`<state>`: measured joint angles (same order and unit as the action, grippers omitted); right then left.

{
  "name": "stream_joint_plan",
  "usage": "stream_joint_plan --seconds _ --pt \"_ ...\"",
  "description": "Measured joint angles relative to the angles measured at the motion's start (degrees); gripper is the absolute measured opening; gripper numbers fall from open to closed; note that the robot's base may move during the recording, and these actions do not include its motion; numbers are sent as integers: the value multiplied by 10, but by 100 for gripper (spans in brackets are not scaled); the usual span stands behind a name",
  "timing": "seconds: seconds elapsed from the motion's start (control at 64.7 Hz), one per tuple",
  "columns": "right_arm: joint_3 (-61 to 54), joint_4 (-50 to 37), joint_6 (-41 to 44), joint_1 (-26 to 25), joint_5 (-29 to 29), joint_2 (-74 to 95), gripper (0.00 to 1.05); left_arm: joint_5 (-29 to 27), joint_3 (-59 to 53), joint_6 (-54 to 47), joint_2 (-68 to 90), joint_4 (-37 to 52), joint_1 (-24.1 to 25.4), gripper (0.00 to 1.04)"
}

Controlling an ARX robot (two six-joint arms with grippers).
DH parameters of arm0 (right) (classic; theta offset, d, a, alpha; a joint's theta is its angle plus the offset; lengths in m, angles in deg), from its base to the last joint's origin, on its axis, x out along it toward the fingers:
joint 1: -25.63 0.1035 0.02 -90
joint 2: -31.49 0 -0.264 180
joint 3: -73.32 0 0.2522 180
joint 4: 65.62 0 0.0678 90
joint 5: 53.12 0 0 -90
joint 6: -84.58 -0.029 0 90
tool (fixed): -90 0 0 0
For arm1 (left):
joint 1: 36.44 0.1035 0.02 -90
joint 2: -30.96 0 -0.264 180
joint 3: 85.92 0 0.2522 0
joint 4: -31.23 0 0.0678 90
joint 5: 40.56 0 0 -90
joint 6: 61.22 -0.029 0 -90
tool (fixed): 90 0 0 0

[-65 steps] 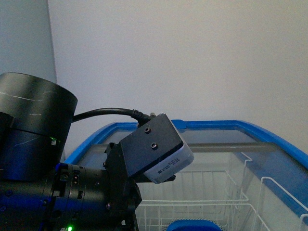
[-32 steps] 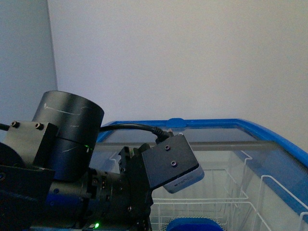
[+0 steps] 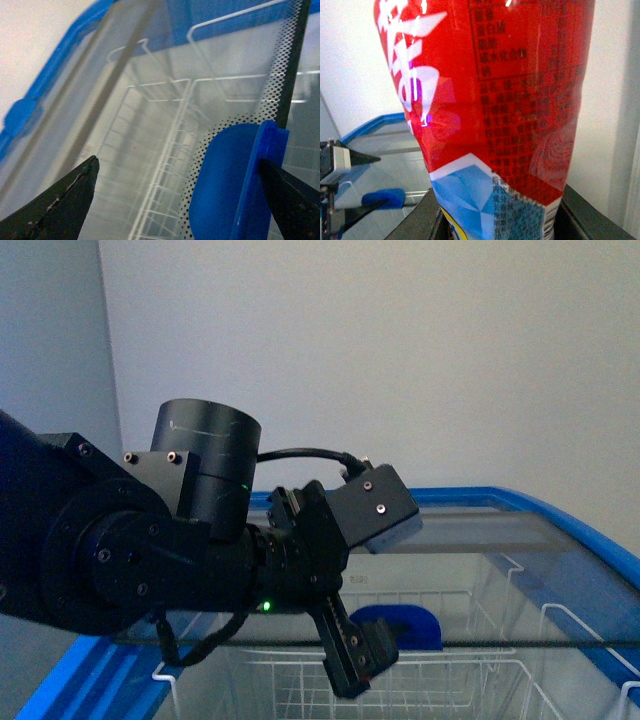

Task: Put drink in fridge

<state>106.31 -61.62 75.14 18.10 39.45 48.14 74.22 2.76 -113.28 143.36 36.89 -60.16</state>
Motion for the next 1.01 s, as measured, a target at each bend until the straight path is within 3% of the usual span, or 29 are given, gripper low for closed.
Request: stream_joint_plan --seconds 0.309,0.588,0.773,1.005 --pt "0 0 0 -1 -1 0 40 -163 94 -11 60 156 19 97" --pt "0 0 0 -1 0 0 40 -217 90 0 65 231 25 97" --pt "0 0 0 -1 0 0 40 -299 -11 216 -40 181 55 97" --pt "0 0 0 -1 0 0 40 -288 -193 376 -242 122 130 97"
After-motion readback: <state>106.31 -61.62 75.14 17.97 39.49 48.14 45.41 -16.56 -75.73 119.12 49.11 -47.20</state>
